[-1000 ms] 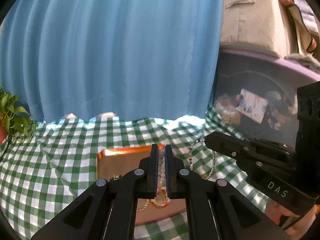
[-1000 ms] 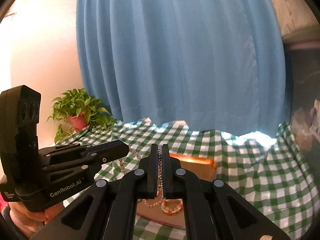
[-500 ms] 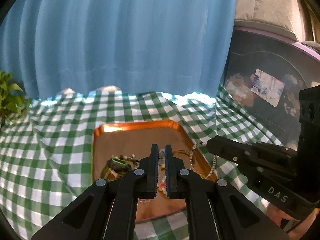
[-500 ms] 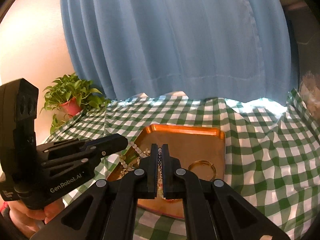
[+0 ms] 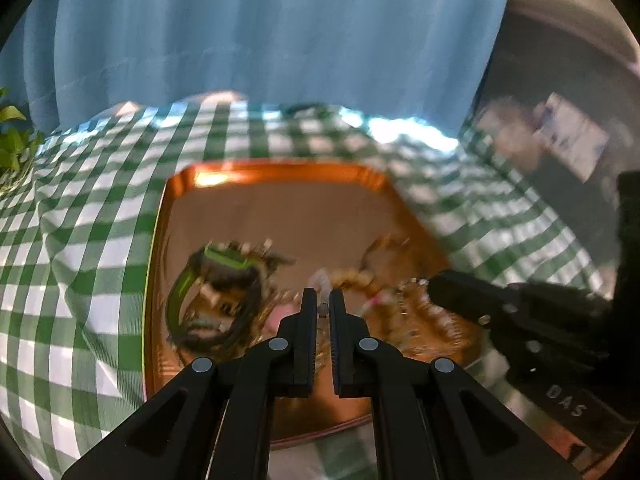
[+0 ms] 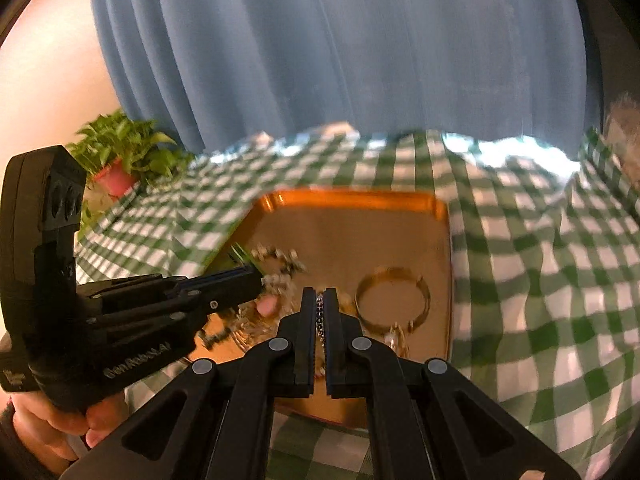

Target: Organize jewelry

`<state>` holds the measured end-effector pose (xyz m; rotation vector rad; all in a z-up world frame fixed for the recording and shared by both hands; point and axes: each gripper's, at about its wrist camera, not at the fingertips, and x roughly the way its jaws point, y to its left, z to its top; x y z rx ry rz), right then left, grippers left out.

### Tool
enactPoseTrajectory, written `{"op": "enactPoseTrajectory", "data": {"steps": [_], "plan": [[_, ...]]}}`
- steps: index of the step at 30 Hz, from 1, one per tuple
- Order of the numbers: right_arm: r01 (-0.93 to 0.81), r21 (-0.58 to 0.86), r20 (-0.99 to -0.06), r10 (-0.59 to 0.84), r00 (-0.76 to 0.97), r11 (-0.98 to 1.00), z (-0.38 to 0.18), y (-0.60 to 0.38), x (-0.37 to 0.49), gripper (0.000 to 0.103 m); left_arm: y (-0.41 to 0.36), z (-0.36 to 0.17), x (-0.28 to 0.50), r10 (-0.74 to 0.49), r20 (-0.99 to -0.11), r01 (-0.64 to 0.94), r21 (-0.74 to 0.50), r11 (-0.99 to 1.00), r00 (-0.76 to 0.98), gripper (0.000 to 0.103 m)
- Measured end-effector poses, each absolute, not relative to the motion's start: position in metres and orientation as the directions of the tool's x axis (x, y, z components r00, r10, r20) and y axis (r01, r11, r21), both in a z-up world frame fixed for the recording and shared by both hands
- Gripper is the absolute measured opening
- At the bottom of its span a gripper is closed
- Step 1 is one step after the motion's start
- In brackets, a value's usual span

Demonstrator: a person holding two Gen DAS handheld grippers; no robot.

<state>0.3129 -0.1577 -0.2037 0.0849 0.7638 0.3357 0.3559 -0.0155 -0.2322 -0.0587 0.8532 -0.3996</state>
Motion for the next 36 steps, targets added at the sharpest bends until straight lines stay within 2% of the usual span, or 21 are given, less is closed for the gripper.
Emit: {"op": "enactPoseTrajectory", "data": {"steps": [6,8,9,10,11,12,13,17,19,20,22,24,27,32,36], "plan": [[-0.227,0.163,-0.717,0.273,0.641,0.960,-0.224,-0.155,0.318,0.003,-0.016,-0.242,0.351,-0.310,-0.758,0.292,-0.164,0.942,0.574,0.006],[-0.205,0.149,-0.722,0.248,0.646,0.967,-0.224,-0.155,0.317,0.007,-0.013,-0.235,0.347,-0.285,-0.764,0.277,-0.145,0.950,0.578,0.014],[-0.201,0.151,-0.722,0.247,0.646,0.968,-0.223,-0.156,0.316,0.014,-0.011,-0.228,0.343,-0.275,-0.768,0.269,-0.138,0.953,0.578,0.019],[-0.197,0.149,-0.727,0.243,0.642,0.969,-0.220,-0.157,0.314,0.023,-0.007,-0.219,0.338,-0.267,-0.767,0.259,-0.136,0.956,0.583,0.039],[-0.193,0.148,-0.726,0.239,0.645,0.970,-0.216,-0.157,0.312,0.048,-0.003,-0.210,0.333,-0.264,-0.757,0.251,-0.136,0.958,0.597,0.060],[-0.190,0.149,-0.712,0.239,0.661,0.970,-0.208,-0.159,0.305,0.065,0.002,-0.195,0.322,-0.240,-0.738,0.226,-0.121,0.966,0.630,0.067],[-0.189,0.147,-0.693,0.237,0.681,0.971,-0.197,-0.161,0.295,0.065,0.006,-0.182,0.311,-0.229,-0.723,0.214,-0.114,0.970,0.652,0.073],[-0.159,0.127,-0.680,0.203,0.705,0.979,-0.162,-0.163,0.263,0.067,0.014,-0.124,0.261,-0.224,-0.681,0.215,-0.100,0.972,0.697,0.079],[-0.154,0.137,-0.667,0.206,0.715,0.978,-0.143,-0.160,0.241,0.070,0.014,-0.096,0.230,-0.207,-0.659,0.206,-0.079,0.975,0.724,0.080],[-0.154,0.145,-0.664,0.212,0.717,0.977,-0.132,-0.156,0.224,0.074,0.013,-0.084,0.213,-0.199,-0.649,0.206,-0.067,0.976,0.734,0.083],[-0.173,0.152,-0.660,0.230,0.715,0.973,-0.115,-0.149,0.200,0.074,0.008,-0.063,0.182,-0.173,-0.639,0.199,-0.031,0.979,0.749,0.089],[-0.181,0.159,-0.645,0.241,0.725,0.971,-0.099,-0.143,0.177,0.076,0.007,-0.049,0.155,-0.142,-0.636,0.186,0.004,0.982,0.758,0.091],[-0.187,0.167,-0.636,0.251,0.729,0.968,-0.078,-0.135,0.141,0.078,0.013,-0.035,0.120,-0.107,-0.645,0.127,-0.015,0.992,0.756,0.093],[-0.157,0.069,-0.652,0.164,0.741,0.985,-0.055,-0.116,0.086,0.078,0.020,-0.026,0.072,-0.073,-0.682,0.047,-0.057,0.997,0.728,0.094],[-0.117,0.074,-0.664,0.136,0.735,0.990,-0.044,-0.113,0.061,0.079,0.018,-0.014,0.041,-0.014,-0.671,0.018,-0.002,1.000,0.741,0.094]]}}
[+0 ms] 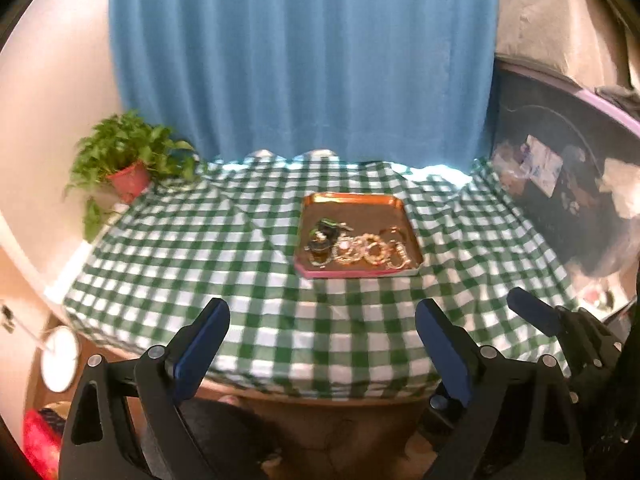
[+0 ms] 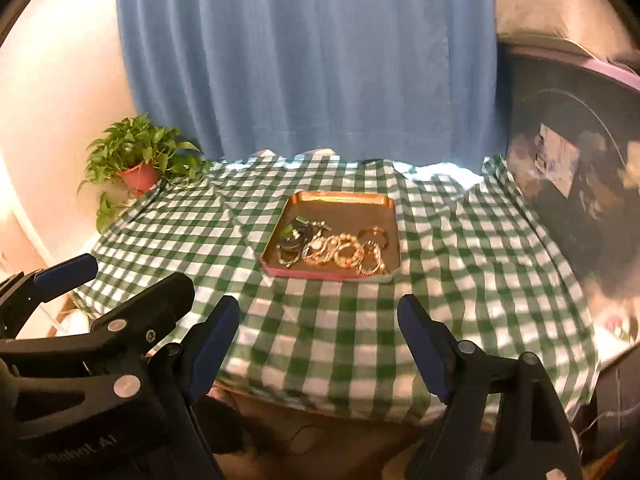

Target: Organize jewelry

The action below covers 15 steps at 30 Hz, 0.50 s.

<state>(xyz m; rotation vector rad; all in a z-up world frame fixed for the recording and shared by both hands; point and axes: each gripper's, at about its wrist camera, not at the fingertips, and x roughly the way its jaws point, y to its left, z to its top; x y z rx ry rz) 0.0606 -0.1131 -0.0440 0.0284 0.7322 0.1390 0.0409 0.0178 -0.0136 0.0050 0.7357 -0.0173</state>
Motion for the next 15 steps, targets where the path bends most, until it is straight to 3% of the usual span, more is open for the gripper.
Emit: {"op": "enactPoseTrajectory", "data": {"steps": [15], "plan": [[-0.106,0.130,-0.688,0.167,0.706,0.986,-0.035,-0.114,0.029,0.079,0.012,0.001,0.020,0.005,-0.696,0.031,0.040,0.999,0.718,0.095]]}}
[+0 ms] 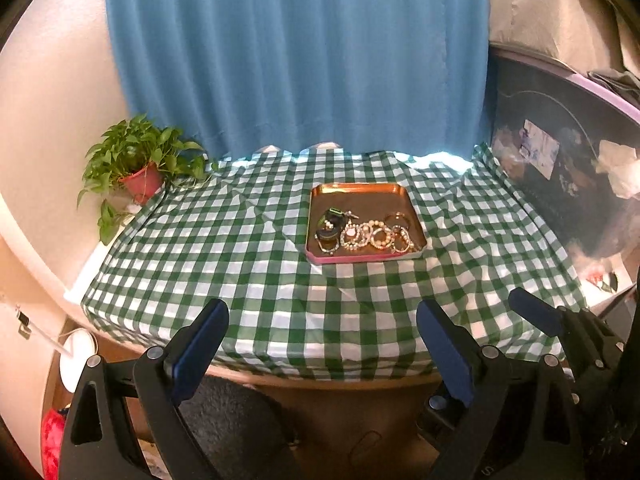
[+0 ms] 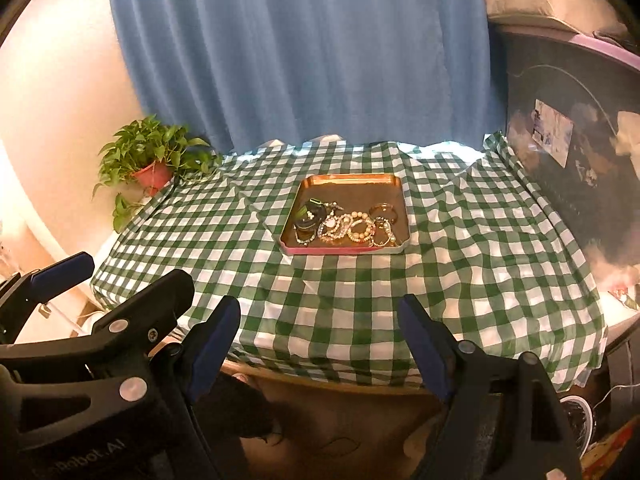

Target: Organize jewelry

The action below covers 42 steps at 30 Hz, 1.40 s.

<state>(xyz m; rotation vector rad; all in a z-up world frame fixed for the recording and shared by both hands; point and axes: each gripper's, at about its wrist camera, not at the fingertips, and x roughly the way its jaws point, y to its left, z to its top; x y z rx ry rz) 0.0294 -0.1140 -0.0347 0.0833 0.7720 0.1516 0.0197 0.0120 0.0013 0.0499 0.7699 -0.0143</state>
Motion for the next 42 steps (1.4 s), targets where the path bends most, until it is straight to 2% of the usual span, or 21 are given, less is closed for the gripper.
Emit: {"op": "enactPoseTrajectory", "data": {"steps": [42], "plan": [[-0.090,0.146,-0.687,0.167,0.707,0.985,-0.032,-0.116,0.025,0.079,0.019,0.004,0.013,0.015,-0.704,0.026,0.047,0.999,0.710,0.099]]}}
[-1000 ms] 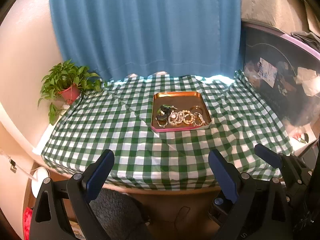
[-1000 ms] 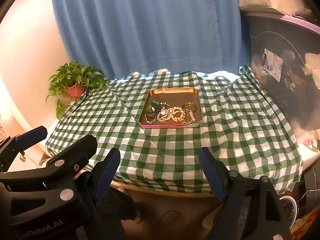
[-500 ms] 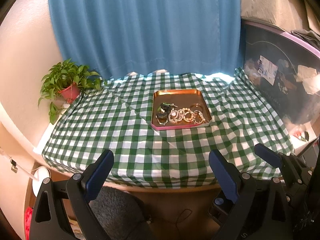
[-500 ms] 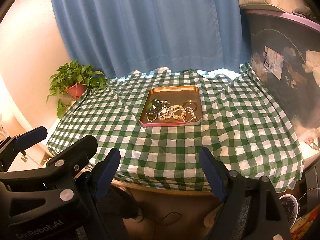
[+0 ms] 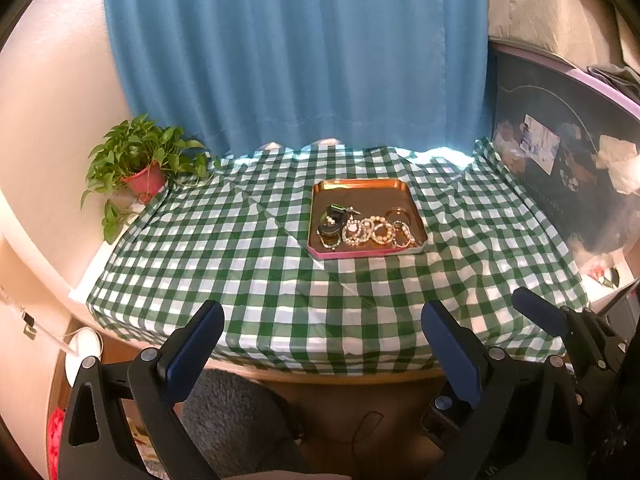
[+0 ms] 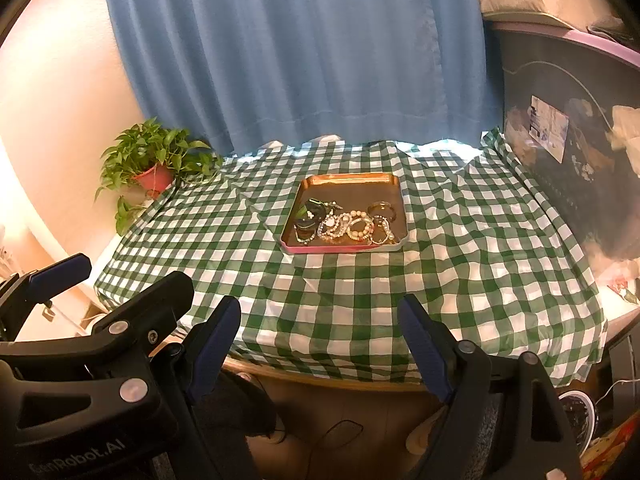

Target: Organize jewelry

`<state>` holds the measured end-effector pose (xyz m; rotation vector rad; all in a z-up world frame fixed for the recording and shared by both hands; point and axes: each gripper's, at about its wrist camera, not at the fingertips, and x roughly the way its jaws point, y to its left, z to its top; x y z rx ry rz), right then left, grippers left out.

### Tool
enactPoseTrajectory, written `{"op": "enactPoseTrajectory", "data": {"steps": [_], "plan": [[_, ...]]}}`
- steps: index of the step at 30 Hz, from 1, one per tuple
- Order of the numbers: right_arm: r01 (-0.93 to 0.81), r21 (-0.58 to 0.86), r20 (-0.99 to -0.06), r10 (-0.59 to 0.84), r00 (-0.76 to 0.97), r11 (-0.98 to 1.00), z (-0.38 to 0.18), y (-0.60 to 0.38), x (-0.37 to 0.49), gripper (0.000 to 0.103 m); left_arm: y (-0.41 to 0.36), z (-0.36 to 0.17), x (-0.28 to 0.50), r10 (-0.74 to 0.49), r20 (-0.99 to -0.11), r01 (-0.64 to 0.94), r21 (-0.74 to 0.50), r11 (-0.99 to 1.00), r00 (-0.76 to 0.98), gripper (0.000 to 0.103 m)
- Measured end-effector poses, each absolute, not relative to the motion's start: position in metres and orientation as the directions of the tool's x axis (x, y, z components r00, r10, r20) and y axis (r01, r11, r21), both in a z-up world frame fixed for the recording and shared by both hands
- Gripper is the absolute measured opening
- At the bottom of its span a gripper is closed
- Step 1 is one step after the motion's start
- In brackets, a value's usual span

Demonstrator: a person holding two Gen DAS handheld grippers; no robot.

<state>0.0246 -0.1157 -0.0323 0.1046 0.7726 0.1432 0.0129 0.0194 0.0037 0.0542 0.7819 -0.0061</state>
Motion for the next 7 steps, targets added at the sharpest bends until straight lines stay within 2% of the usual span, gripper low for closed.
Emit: {"op": "enactPoseTrajectory", "data": {"steps": [7], "plan": [[-0.097,0.153,-0.690,0.176,0.702,0.983,-0.0318,-0.1152,0.0235,0.079,0.0174,0.0046,0.0113,0.033,-0.708,0.020,0.066,0.998,0.706,0.101]]}}
